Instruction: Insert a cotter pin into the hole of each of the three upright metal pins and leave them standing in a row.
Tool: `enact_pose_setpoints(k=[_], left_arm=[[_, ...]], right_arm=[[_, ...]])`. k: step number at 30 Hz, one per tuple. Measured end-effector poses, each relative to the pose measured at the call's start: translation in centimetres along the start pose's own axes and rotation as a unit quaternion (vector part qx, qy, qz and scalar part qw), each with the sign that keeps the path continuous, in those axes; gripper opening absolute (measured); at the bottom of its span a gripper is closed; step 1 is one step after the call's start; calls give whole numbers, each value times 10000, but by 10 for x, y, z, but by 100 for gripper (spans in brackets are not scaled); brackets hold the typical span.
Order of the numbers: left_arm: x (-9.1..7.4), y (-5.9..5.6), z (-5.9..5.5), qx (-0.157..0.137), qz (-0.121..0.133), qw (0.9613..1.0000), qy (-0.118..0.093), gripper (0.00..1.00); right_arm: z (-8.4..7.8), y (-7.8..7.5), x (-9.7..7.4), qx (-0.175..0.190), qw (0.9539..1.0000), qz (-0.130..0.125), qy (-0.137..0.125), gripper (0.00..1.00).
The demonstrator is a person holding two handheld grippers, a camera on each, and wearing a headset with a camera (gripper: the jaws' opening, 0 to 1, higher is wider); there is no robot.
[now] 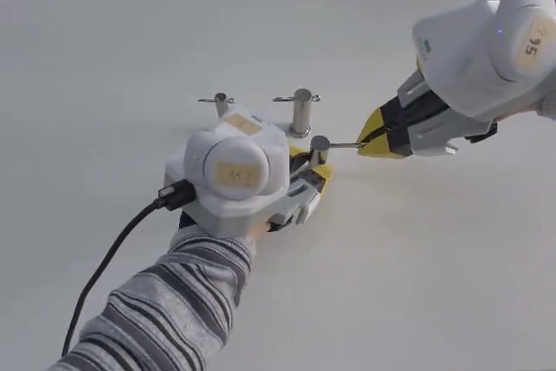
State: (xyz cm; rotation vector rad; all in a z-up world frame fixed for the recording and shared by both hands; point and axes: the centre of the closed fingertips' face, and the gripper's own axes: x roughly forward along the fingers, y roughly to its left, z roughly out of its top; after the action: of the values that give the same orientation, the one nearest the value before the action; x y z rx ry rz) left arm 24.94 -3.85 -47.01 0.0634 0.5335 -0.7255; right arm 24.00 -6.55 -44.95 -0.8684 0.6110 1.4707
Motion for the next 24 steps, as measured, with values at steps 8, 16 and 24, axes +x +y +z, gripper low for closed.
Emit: enact_pose_setpoints(k=[8, 16, 24], left_arm=[[1, 1, -1, -70, 39, 10000, 17, 11], [0, 1, -4, -178, 54, 9998, 41, 11], [2, 1, -5, -271, 83, 9996, 34, 11]], right_arm=[[8, 3, 3, 172, 9998, -25, -15, 0], [11, 4, 6, 425, 9991, -73, -16, 0], [13, 3, 8, 299, 9994, -160, -7, 0]])
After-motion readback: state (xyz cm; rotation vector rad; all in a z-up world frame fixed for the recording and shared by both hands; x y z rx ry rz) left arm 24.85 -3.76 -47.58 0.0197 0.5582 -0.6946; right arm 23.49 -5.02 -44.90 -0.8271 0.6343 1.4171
